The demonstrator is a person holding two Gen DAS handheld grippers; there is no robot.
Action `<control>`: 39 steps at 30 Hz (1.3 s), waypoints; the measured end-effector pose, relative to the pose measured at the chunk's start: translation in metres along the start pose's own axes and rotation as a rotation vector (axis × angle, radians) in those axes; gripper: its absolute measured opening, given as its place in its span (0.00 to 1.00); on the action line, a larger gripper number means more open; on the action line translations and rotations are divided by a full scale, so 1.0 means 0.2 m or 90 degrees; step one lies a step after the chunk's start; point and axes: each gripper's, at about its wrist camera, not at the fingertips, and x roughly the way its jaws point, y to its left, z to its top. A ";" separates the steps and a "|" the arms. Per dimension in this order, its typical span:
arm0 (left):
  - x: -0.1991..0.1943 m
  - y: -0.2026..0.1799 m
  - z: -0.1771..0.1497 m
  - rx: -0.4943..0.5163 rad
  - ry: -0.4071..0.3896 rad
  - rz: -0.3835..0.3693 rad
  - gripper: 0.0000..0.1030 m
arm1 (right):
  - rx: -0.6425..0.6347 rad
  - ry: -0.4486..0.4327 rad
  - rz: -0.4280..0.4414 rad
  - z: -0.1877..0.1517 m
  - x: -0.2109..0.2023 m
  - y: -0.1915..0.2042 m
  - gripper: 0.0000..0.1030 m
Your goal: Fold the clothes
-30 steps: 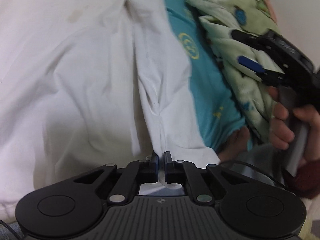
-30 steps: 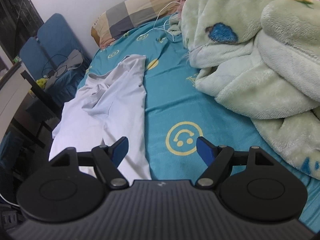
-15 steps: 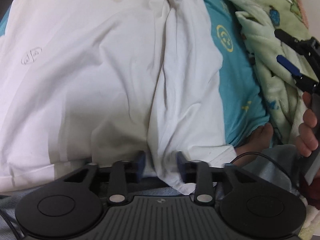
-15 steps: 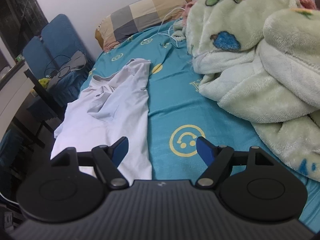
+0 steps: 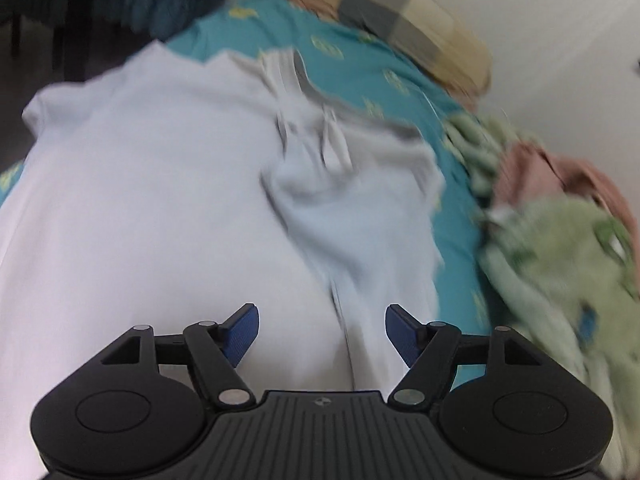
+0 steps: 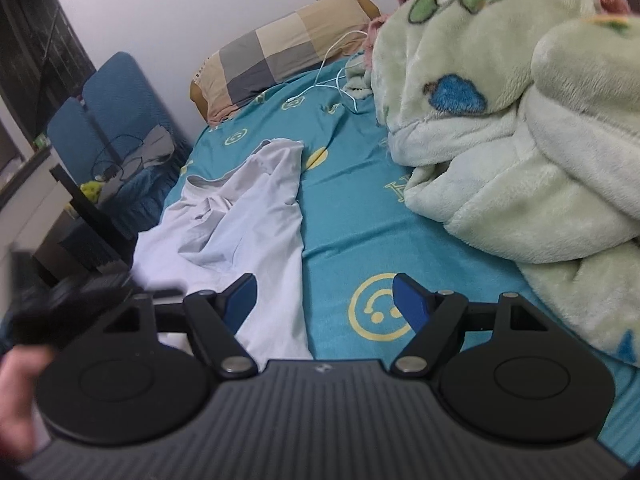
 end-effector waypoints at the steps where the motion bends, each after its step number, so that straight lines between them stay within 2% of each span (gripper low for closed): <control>1: 0.05 -0.01 0.02 0.008 -0.014 0.008 0.71 | 0.007 0.000 0.003 0.00 0.02 -0.01 0.74; 6: 0.28 -0.05 0.13 0.048 -0.082 0.050 0.69 | 0.009 0.003 0.020 0.01 0.10 0.01 0.74; 7: 0.33 -0.06 0.15 0.056 -0.095 0.058 0.57 | 0.003 0.008 0.021 0.01 0.12 0.02 0.74; 8: 0.37 -0.06 0.17 0.064 -0.109 0.067 0.32 | -0.001 0.013 0.023 0.01 0.13 0.03 0.74; 9: 0.42 -0.07 0.19 0.072 -0.123 0.075 0.14 | -0.004 0.017 0.025 0.00 0.14 0.04 0.74; 10: 0.43 -0.07 0.22 0.066 -0.134 0.079 0.03 | -0.006 0.020 0.024 0.00 0.15 0.04 0.74; 13: 0.35 -0.03 0.32 0.013 -0.191 0.061 0.03 | -0.009 0.023 0.021 0.00 0.16 0.05 0.74; 15: 0.35 -0.03 0.37 0.025 -0.211 0.099 0.03 | -0.008 0.023 0.020 0.00 0.17 0.05 0.74; 17: 0.38 0.00 0.40 0.046 -0.196 0.150 0.03 | -0.009 0.023 0.019 0.00 0.18 0.05 0.74; 20: 0.46 0.07 0.37 0.048 -0.151 0.168 0.04 | -0.015 0.025 0.014 -0.01 0.19 0.05 0.74; 22: 0.45 0.09 0.33 0.061 -0.162 0.156 0.08 | -0.019 0.027 0.011 -0.01 0.19 0.05 0.74; 24: 0.41 0.10 0.32 0.063 -0.157 0.142 0.16 | -0.021 0.028 0.009 -0.02 0.20 0.05 0.74; 26: 0.34 0.10 0.30 0.058 -0.144 0.126 0.32 | -0.029 0.026 0.007 -0.02 0.19 0.06 0.74; 28: 0.19 0.06 0.22 0.088 -0.135 0.123 0.43 | -0.039 0.018 0.010 -0.02 0.18 0.07 0.74; 31: -0.03 -0.02 0.10 0.135 -0.123 0.119 0.50 | -0.053 0.006 0.020 -0.02 0.15 0.09 0.74; 35: -0.40 -0.12 -0.17 0.189 -0.118 0.107 0.61 | -0.067 -0.020 0.046 -0.02 0.08 0.11 0.74; 39: -0.69 -0.18 -0.41 0.207 -0.128 0.046 0.74 | -0.066 -0.023 0.088 -0.02 0.02 0.13 0.74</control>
